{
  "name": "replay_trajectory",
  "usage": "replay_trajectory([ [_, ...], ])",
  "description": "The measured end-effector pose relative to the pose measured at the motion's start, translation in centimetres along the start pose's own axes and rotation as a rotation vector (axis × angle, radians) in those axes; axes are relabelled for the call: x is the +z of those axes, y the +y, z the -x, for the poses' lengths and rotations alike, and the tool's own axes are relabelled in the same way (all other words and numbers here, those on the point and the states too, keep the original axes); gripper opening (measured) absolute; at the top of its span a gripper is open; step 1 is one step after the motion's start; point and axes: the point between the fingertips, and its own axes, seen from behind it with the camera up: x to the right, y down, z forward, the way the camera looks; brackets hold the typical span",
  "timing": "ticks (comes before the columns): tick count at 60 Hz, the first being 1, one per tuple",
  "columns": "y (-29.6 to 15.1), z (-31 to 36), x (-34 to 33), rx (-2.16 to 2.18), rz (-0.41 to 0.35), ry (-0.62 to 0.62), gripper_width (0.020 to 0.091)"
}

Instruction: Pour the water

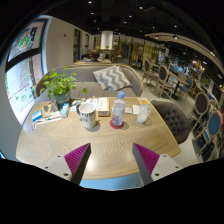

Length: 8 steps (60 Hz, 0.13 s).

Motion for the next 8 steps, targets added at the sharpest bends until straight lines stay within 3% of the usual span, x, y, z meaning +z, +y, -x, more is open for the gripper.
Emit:
replay_trajectory([
  [8,0.44,0.01,-0.01,0.022,0.015,0.001,0.0856],
])
